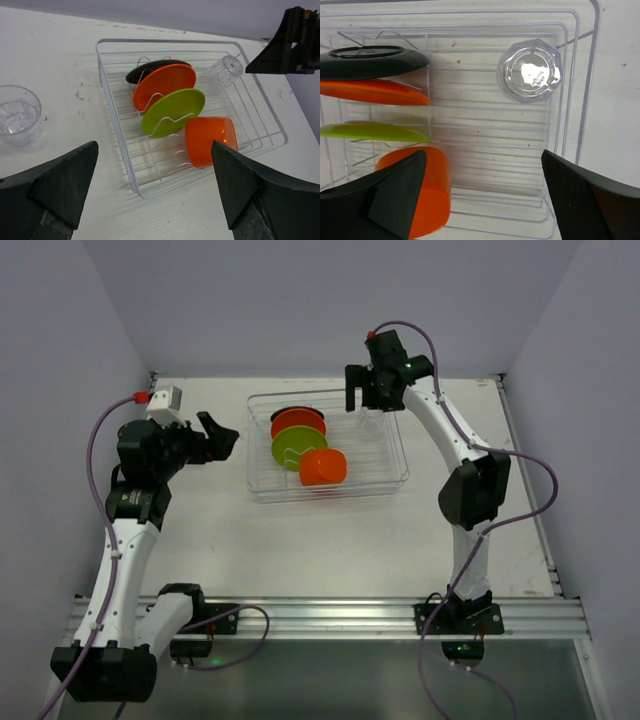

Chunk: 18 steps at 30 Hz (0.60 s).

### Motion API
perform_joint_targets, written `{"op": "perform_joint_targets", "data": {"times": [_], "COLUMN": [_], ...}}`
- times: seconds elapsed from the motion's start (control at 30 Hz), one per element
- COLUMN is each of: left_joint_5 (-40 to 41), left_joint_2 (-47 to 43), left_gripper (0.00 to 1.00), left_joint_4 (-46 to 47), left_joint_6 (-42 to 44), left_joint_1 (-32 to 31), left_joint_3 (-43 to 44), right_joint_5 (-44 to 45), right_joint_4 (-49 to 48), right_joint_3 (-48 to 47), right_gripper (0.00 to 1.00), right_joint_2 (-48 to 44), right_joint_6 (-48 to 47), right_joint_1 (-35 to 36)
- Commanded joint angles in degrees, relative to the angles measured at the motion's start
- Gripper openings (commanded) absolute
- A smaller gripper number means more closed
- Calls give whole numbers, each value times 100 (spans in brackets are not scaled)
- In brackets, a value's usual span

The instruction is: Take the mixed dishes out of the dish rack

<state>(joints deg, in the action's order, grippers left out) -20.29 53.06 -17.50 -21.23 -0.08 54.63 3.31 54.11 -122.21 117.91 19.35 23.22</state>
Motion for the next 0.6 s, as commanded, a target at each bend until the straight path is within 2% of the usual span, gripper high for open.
{"op": "perform_joint_targets", "data": {"times": [0.0,0.23,0.4,0.57], "left_joint_5": [-334,-546,-634,-677], "left_joint_2": [-164,-191,-226,-252], "left_gripper": [100,100,100,100], "left_joint_4": [422,519,616,660], "left_joint_6": [172,216,216,225], "left_joint_1": [8,8,8,8], "left_joint_3": [-75,-260,-348,-392], "right_joint_5": [459,724,838,469], "right_joint_4": [179,-207,-418,-647], "right_joint_3": [-452,-461,-461,-470], "right_gripper": [99,99,99,99], "right_joint_2": [179,417,584,760], "right_joint_6": [-501,-1478,-1733,-1873], "right_joint_1": [-20,-28,-63,-169]}}
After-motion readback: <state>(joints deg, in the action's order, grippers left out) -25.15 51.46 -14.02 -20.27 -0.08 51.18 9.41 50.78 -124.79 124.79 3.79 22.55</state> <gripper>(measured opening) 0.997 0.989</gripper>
